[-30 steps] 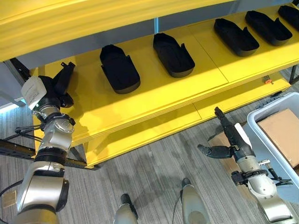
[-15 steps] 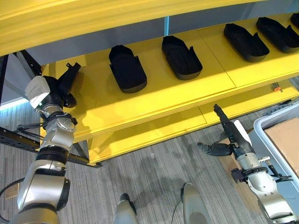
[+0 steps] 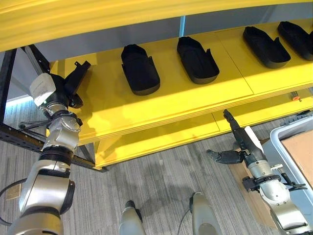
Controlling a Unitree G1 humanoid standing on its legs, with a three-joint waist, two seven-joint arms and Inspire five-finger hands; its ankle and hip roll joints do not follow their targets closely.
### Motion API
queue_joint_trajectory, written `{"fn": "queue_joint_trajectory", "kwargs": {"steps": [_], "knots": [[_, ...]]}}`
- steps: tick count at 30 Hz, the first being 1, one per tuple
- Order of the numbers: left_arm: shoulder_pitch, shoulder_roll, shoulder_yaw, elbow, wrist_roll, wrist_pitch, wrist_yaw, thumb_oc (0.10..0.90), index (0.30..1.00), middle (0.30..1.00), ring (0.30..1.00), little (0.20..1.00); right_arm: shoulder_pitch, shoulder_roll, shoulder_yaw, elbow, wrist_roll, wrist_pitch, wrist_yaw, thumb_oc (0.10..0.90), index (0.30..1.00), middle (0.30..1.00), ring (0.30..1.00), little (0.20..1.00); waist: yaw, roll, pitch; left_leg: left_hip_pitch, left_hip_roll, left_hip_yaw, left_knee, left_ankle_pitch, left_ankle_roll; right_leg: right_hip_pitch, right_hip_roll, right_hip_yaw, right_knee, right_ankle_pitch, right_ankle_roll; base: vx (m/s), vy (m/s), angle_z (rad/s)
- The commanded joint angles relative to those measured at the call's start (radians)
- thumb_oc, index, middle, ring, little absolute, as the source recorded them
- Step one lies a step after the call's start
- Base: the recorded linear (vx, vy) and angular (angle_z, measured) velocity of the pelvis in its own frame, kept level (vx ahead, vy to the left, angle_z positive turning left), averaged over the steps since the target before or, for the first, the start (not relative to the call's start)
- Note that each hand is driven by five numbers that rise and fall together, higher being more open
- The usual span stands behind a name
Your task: Move parts from the plastic box to the shelf.
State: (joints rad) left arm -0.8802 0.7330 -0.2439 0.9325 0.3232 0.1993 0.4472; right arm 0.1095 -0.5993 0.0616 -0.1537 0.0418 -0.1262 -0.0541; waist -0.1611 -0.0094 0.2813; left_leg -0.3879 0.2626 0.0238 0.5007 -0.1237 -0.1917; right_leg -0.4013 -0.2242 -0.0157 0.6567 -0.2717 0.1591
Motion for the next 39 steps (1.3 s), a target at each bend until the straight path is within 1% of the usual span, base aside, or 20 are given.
{"fn": "queue_joint_trajectory", "kwargs": {"steps": [1,3,4,13,18,21,22,23,24,25,26,27,31,33,34,36,37,39], "knots": [[-0.115,0.077,-0.052,0.037,0.077,0.015,-0.019,0.400,0.300,0.300,0.300,0.300,-0.057,-0.030,-0.066,-0.140,0.016,-0.085,-0.023,0.900,1.000,1.000,1.000,1.000,-0.004,-0.017,-0.055,0.026,-0.010,0.002,0.055,-0.075,0.075,0.026,0.002,-0.016,-0.031,0.028,-0.030,0.00,0.000,0.00],[-0.137,0.079,-0.079,0.072,0.093,0.010,-0.034,0.400,0.300,0.300,0.300,0.300,-0.057,-0.033,-0.065,-0.141,0.021,-0.088,-0.022,0.900,1.000,1.000,1.000,1.000,-0.009,-0.017,-0.054,0.018,-0.011,0.001,0.057,-0.073,0.077,0.017,0.003,-0.014,-0.032,0.032,-0.028,0.00,0.000,0.00],[-0.164,0.081,-0.112,0.098,0.113,0.010,-0.050,0.400,0.300,0.300,0.300,0.300,-0.050,-0.036,-0.070,-0.142,0.027,-0.089,-0.019,0.900,1.000,1.000,1.000,1.000,-0.015,-0.017,-0.054,0.013,-0.011,0.003,0.057,-0.072,0.078,0.011,0.002,-0.011,-0.035,0.034,-0.027,0.00,0.000,0.00],[-0.232,0.064,-0.189,0.159,0.173,0.010,-0.112,0.400,0.300,0.300,0.300,0.300,-0.032,-0.042,-0.079,-0.153,0.039,-0.094,-0.004,0.900,1.000,1.000,1.000,1.000,-0.024,-0.017,-0.057,-0.003,-0.011,0.009,0.061,-0.072,0.079,-0.010,0.004,-0.001,-0.039,0.044,-0.023,0.00,0.000,0.00],[-0.225,0.058,-0.203,0.135,0.204,0.012,-0.135,0.400,0.300,0.300,0.300,0.300,-0.023,-0.041,-0.090,-0.160,0.036,-0.096,0.001,0.900,1.000,1.000,1.000,1.000,-0.021,-0.017,-0.056,-0.011,-0.015,0.005,0.060,-0.072,0.080,-0.017,0.007,0.001,-0.037,0.045,-0.024,0.00,0.000,0.00],[-0.196,0.057,-0.191,0.114,0.222,0.013,-0.159,0.400,0.300,0.300,0.300,0.300,-0.021,-0.036,-0.101,-0.162,0.034,-0.095,0.008,0.900,1.000,1.000,1.000,1.000,-0.017,-0.017,-0.056,-0.016,-0.015,0.004,0.064,-0.075,0.081,-0.020,0.008,0.002,-0.037,0.044,-0.025,0.00,0.000,0.00],[-0.184,0.062,-0.191,0.113,0.234,0.012,-0.177,0.451,0.371,0.371,0.371,0.371,-0.018,-0.035,-0.106,-0.163,0.033,-0.093,0.010,0.900,1.000,1.000,1.000,1.000,-0.016,-0.017,-0.056,-0.017,-0.015,0.004,0.065,-0.076,0.081,-0.020,0.008,0.003,-0.035,0.043,-0.025,0.00,0.000,0.00],[-0.172,0.065,-0.184,0.109,0.236,0.010,-0.186,0.490,0.426,0.426,0.426,0.426,-0.016,-0.034,-0.110,-0.163,0.032,-0.092,0.013,0.900,1.000,1.000,1.000,1.000,-0.014,-0.017,-0.056,-0.017,-0.015,0.004,0.065,-0.077,0.081,-0.020,0.007,0.003,-0.036,0.042,-0.026,0.00,0.000,0.00],[-0.160,0.067,-0.178,0.105,0.234,0.009,-0.192,0.590,0.566,0.566,0.566,0.566,-0.015,-0.033,-0.110,-0.163,0.032,-0.092,0.016,0.900,1.000,1.000,1.000,1.000,-0.013,-0.017,-0.056,-0.017,-0.015,0.004,0.066,-0.078,0.081,-0.021,0.007,0.003,-0.034,0.042,-0.026,0.00,0.000,0.00],[-0.159,0.067,-0.177,0.105,0.234,0.009,-0.193,0.627,0.618,0.618,0.618,0.618,-0.015,-0.033,-0.109,-0.163,0.032,-0.092,0.016,0.900,1.000,1.000,1.000,1.000,-0.013,-0.016,-0.056,-0.017,-0.015,0.004,0.066,-0.078,0.081,-0.021,0.007,0.003,-0.034,0.042,-0.026,0.00,0.000,0.00],[-0.152,0.072,-0.179,0.102,0.239,0.006,-0.208,0.798,0.857,0.857,0.857,0.857,-0.016,-0.033,-0.110,-0.161,0.031,-0.089,0.019,0.900,1.000,1.000,1.000,1.000,-0.011,-0.016,-0.056,-0.018,-0.015,0.002,0.067,-0.079,0.081,-0.021,0.007,0.003,-0.033,0.041,-0.027,0.00,0.000,0.00],[-0.141,0.080,-0.175,0.091,0.243,0.002,-0.227,0.900,1.000,1.000,1.000,1.000,-0.017,-0.032,-0.115,-0.161,0.030,-0.087,0.023,0.900,1.000,1.000,1.000,1.000,-0.010,-0.016,-0.055,-0.018,-0.014,0.000,0.069,-0.080,0.081,-0.019,0.007,0.003,-0.034,0.041,-0.028,0.00,0.000,0.00],[-0.081,0.114,-0.159,0.016,0.236,-0.014,-0.305,0.900,1.000,1.000,1.000,1.000,-0.019,-0.019,-0.132,-0.152,0.036,-0.076,0.038,0.900,1.000,1.000,1.000,1.000,-0.003,-0.013,-0.055,-0.014,-0.015,0.001,0.069,-0.083,0.080,-0.014,0.008,0.001,-0.035,0.041,-0.028,0.00,0.000,0.00],[-0.066,0.126,-0.147,0.000,0.220,-0.023,-0.320,0.900,1.000,1.000,1.000,1.000,-0.023,-0.013,-0.133,-0.149,0.037,-0.074,0.044,0.900,1.000,1.000,1.000,1.000,-0.002,-0.013,-0.055,-0.012,-0.015,0.001,0.066,-0.083,0.080,-0.010,0.008,0.002,-0.037,0.041,-0.028,0.00,0.000,0.00],[-0.046,0.147,-0.139,-0.016,0.219,-0.023,-0.338,0.900,1.000,1.000,1.000,1.000,-0.024,-0.007,-0.132,-0.145,0.041,-0.074,0.053,0.900,1.000,1.000,1.000,1.000,0.001,-0.012,-0.055,-0.010,-0.015,0.002,0.066,-0.084,0.079,-0.008,0.009,0.004,-0.038,0.042,-0.028,0.00,0.000,0.00],[-0.033,0.154,-0.140,-0.022,0.213,-0.029,-0.361,0.900,1.000,1.000,1.000,1.000,-0.027,-0.005,-0.129,-0.138,0.043,-0.074,0.059,0.900,1.000,1.000,1.000,1.000,0.000,-0.011,-0.056,-0.008,-0.014,0.002,0.065,-0.084,0.078,-0.007,0.008,0.005,-0.037,0.041,-0.028,0.00,0.000,0.00],[-0.028,0.162,-0.144,-0.059,0.206,-0.036,-0.384,0.900,1.000,1.000,1.000,1.000,-0.024,-0.003,-0.133,-0.137,0.046,-0.073,0.066,0.900,1.000,1.000,1.000,1.000,0.002,-0.009,-0.056,-0.008,-0.015,0.001,0.066,-0.084,0.078,-0.005,0.008,0.003,-0.037,0.040,-0.028,0.00,0.000,0.00],[-0.016,0.175,-0.142,-0.084,0.187,-0.047,-0.413,0.900,1.000,1.000,1.000,1.000,-0.025,0.002,-0.139,-0.137,0.048,-0.072,0.072,0.900,1.000,1.000,1.000,1.000,0.003,-0.009,-0.056,-0.009,-0.015,0.000,0.067,-0.085,0.078,-0.005,0.008,0.003,-0.035,0.040,-0.028,0.00,0.000,0.00]]}}
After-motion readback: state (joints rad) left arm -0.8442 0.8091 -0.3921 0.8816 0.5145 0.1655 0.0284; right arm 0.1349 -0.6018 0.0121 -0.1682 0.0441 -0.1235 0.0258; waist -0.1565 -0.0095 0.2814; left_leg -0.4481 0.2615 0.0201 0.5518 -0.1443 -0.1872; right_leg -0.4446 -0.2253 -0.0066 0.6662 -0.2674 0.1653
